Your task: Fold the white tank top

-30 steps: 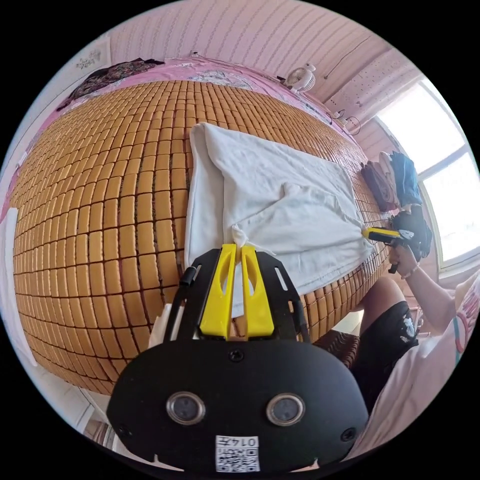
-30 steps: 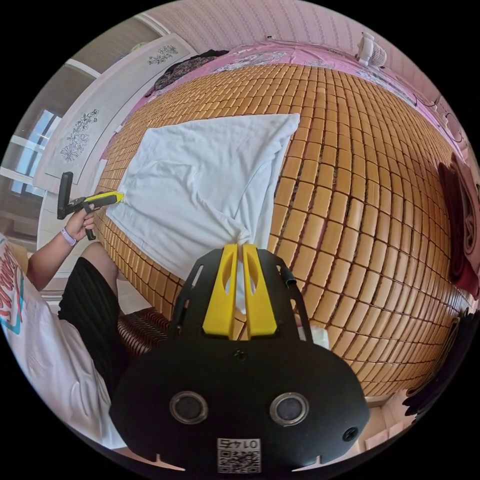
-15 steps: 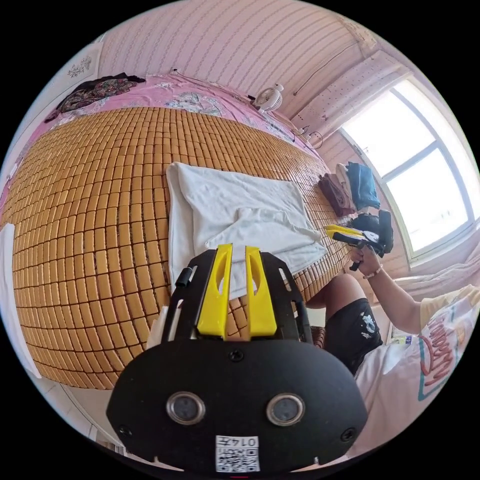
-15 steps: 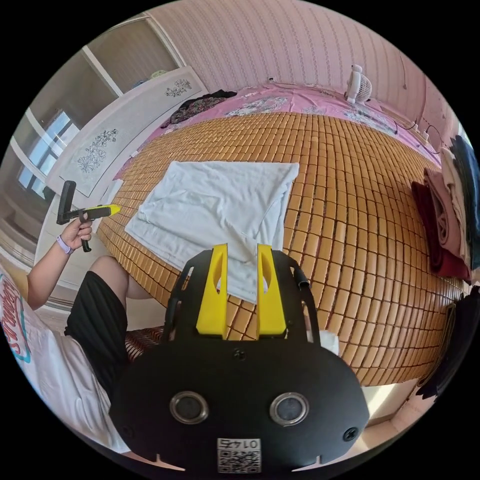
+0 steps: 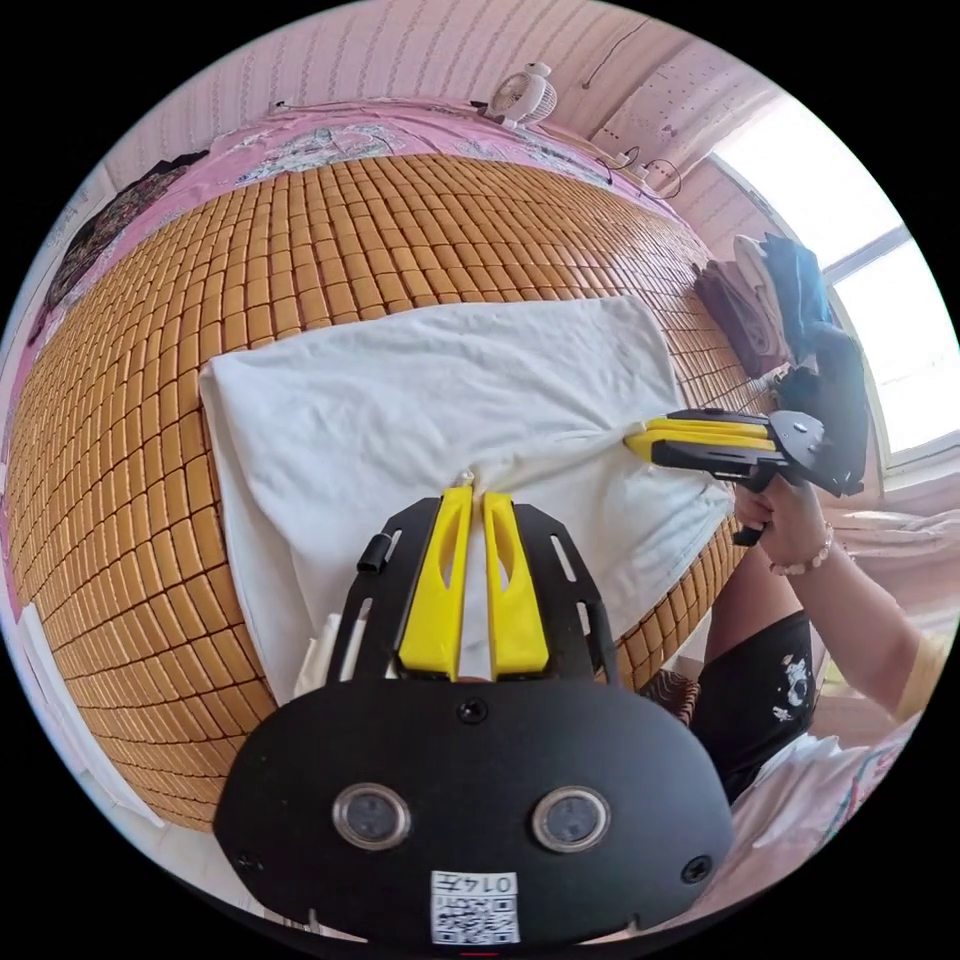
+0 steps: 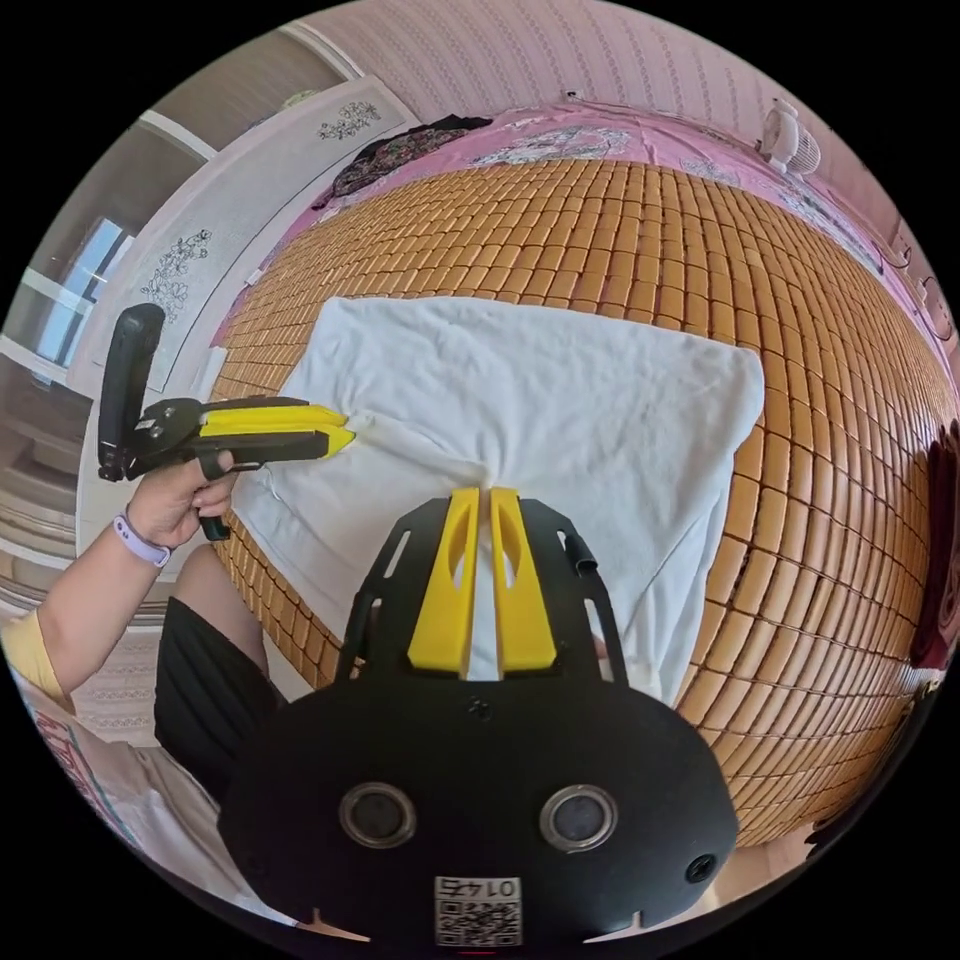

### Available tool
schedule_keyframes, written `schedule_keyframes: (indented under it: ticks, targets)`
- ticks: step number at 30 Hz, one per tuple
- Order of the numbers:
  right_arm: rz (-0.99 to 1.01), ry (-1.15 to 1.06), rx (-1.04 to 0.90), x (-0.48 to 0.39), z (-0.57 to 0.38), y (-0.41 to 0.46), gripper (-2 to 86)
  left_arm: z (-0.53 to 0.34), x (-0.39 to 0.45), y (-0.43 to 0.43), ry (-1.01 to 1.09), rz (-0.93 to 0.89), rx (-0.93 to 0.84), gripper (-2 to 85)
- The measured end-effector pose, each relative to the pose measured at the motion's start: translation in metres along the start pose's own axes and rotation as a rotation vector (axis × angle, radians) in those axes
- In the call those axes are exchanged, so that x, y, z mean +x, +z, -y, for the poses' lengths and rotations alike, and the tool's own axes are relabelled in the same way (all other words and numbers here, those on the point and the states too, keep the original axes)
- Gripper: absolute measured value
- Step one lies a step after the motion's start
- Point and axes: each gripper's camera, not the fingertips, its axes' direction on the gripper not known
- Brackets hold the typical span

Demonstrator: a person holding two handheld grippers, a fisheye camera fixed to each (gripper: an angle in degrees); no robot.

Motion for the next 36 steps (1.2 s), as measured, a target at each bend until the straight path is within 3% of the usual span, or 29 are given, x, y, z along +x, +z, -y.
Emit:
schedule_keyframes:
  ticks: [5, 8, 14, 20, 27, 33, 36]
  targets:
    - [0.128, -0.194, 0.065, -0.023, -0.039, -0.041, 1.2, -0.086, 0.018, -0.063, 0.112, -0.173, 0.121, 1.7]
    - [0.169, -0.309, 0.025, -0.042, -0.079, -0.061, 1.1, -0.152, 0.033, -0.079, 0.141, -0.253, 0.085, 4.1]
    - [0.086, -0.358, -0.116, -0.064, -0.120, -0.052, 0.9, -0.228, 0.052, -0.096, 0.084, -0.120, 0.103, 4.7]
    - [-0.007, -0.405, -0.044, -0.098, -0.052, -0.033, 0.0, -0.186, 0.117, -0.069, 0.136, -0.192, 0.198, 3.8]
    - [-0.244, -0.490, -0.104, -0.148, 0.075, 0.033, -0.5, -0.154, 0.165, -0.005, 0.173, -0.123, 0.088, 1.8]
    - [-0.292, -0.664, -0.439, -0.156, 0.125, 0.085, -0.9, -0.179, 0.179, 0.002, 0.179, -0.120, 0.097, -0.7]
    - [-0.327, -0.621, -0.412, -0.149, 0.156, 0.076, -1.0, -0.189, 0.179, 0.002, 0.157, -0.157, 0.096, -0.7]
